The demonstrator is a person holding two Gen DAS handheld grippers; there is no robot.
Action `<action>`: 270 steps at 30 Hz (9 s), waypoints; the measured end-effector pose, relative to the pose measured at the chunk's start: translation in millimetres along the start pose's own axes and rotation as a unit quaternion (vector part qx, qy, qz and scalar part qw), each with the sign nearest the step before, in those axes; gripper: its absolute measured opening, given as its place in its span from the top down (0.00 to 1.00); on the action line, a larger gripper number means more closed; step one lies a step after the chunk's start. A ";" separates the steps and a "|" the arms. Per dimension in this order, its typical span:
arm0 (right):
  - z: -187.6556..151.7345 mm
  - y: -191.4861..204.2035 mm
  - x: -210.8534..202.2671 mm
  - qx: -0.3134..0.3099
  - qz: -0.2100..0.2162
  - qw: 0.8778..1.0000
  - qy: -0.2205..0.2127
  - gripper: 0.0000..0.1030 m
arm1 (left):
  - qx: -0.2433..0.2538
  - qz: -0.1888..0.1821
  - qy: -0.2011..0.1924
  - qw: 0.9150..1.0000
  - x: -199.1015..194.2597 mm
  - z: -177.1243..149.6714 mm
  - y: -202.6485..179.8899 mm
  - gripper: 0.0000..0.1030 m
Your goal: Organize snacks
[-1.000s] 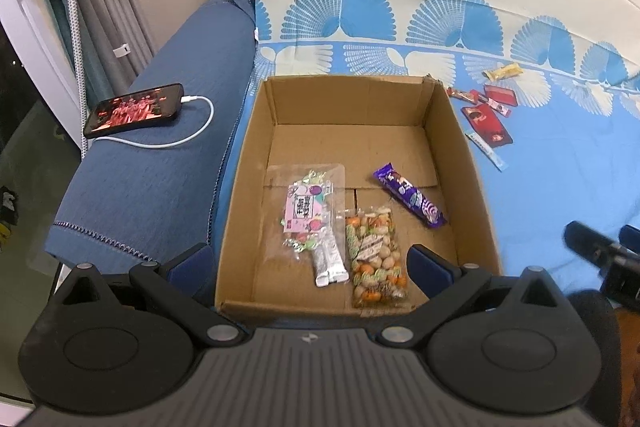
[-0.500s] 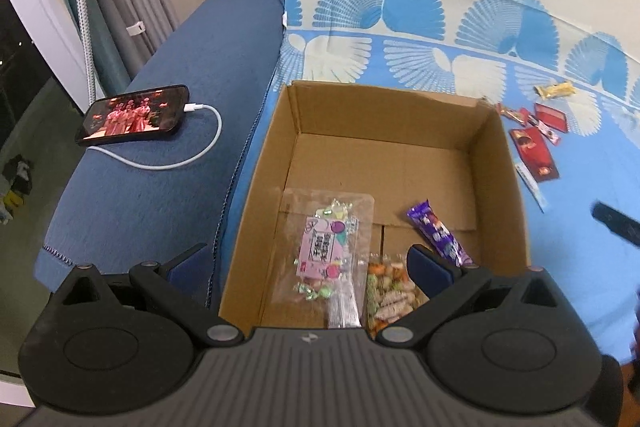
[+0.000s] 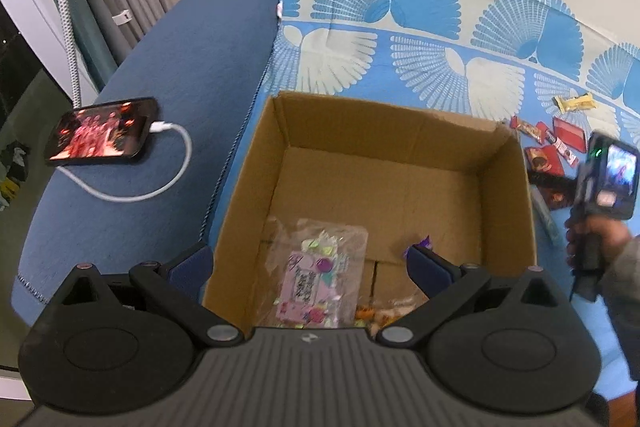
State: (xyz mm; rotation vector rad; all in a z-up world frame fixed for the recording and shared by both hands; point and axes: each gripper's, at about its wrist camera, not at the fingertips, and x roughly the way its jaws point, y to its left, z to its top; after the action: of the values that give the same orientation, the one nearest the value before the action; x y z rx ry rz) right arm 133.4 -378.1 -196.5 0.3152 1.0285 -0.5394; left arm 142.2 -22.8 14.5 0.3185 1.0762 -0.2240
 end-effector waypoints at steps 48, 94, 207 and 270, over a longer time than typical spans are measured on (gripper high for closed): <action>-122.8 -216.0 -65.3 0.142 -0.089 0.982 -0.081 0.40 | 0.024 -0.097 0.120 0.988 182.5 30.2 -304.6 0.82; -241.1 29.3 -442.4 -0.001 0.138 0.968 -0.209 0.43 | 0.117 -0.117 -0.085 0.983 -134.4 -167.3 12.3 0.82; -166.9 148.9 -322.8 -0.100 0.147 0.978 -0.109 0.42 | 0.051 -0.127 -0.057 0.989 -2.2 -65.9 47.2 0.81; -260.0 123.0 -459.0 -0.097 0.131 0.962 -0.221 0.07 | -0.022 -0.076 -0.133 0.988 -133.8 -187.8 92.3 0.00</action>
State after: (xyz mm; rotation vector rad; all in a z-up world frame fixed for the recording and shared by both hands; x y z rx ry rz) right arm -170.4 -22.7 77.1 0.1416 0.5866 -0.2485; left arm -43.4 134.4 64.8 0.1603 0.8404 -0.3673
